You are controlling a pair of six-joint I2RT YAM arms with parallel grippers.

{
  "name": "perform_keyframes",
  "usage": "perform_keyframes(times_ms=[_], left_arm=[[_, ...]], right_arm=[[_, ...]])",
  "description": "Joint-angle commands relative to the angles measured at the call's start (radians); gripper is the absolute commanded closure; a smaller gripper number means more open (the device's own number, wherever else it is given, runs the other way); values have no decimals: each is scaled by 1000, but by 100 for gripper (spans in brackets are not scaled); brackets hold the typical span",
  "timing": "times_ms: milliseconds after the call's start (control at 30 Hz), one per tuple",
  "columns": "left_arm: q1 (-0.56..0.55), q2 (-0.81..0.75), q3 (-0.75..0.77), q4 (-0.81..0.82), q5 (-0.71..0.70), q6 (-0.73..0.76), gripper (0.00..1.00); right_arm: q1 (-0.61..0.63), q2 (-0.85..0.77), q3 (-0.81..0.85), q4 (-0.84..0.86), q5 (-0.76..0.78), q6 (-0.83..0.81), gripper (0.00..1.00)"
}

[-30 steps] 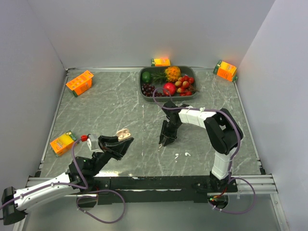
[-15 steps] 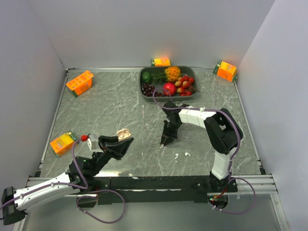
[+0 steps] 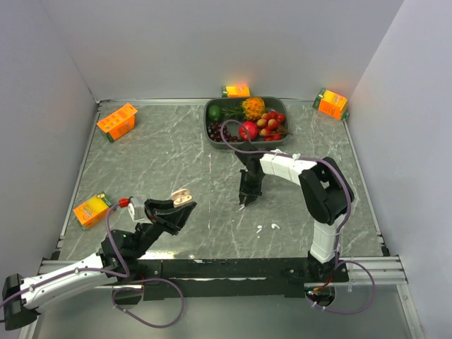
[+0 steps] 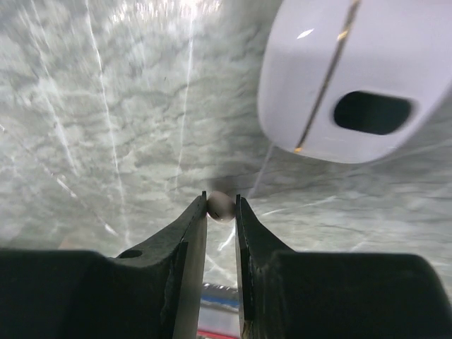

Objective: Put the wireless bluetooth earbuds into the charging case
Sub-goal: Pick up the earbud from the center of the board.

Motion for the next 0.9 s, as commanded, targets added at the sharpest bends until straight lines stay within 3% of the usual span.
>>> perform_keyframes(times_ms=[0,267,567,867], left_arm=[[-4,0,-55,25,5,-11,99],[-4,32,-53,47,-2,-8,99],[-4,175,-50,174,-1,18,99],[-4,292,-49,301,31,84,99]], right_arm=[[22,-78,60,-71,136,-48,100],[105,-255,115,-108,246,-81,100],[361,-433,243,-146,577,-167,100],[518,-568,233,-97,727,-227,100]])
